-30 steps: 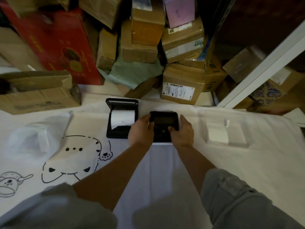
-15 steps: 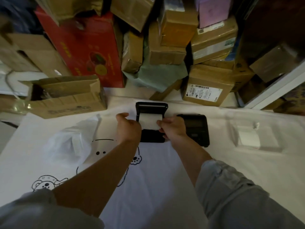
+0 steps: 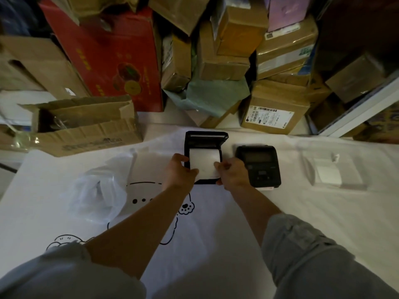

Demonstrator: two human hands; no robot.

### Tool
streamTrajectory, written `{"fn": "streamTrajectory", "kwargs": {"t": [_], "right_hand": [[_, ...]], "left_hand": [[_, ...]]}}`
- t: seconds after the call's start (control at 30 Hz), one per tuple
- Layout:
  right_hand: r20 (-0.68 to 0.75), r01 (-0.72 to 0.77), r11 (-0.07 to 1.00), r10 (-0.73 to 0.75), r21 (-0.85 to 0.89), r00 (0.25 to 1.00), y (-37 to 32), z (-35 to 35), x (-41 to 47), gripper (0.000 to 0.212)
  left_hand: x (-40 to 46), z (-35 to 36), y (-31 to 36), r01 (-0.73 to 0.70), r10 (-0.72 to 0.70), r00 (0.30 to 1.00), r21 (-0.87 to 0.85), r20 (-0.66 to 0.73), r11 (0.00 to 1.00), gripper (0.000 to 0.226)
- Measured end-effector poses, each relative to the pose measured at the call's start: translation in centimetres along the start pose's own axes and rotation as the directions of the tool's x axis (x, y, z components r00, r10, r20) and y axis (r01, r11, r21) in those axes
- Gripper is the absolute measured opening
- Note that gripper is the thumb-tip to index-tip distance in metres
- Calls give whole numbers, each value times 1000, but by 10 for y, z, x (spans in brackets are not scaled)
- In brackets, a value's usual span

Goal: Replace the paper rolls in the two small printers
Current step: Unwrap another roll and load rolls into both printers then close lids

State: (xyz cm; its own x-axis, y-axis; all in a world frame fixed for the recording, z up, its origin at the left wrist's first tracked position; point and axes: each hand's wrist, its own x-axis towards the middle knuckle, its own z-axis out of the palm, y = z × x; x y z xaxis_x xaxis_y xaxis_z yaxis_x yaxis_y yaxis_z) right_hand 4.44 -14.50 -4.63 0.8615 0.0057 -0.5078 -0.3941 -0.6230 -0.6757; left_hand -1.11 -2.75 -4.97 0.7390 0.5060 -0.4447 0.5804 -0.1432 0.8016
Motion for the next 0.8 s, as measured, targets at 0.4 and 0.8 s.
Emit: {"fn": "streamTrajectory", "kwargs": {"t": [0.4, 0.8], "right_hand": [[-264, 297, 951, -265, 89, 927, -55, -31, -17, 39], [-119, 156, 923, -121, 351, 986, -24, -9, -17, 33]], "left_hand": [[-1, 1, -8, -82, 80, 997, 148, 20, 986, 19], [-8, 0, -15, 15, -15, 1000, -22, 9, 1000, 27]]}}
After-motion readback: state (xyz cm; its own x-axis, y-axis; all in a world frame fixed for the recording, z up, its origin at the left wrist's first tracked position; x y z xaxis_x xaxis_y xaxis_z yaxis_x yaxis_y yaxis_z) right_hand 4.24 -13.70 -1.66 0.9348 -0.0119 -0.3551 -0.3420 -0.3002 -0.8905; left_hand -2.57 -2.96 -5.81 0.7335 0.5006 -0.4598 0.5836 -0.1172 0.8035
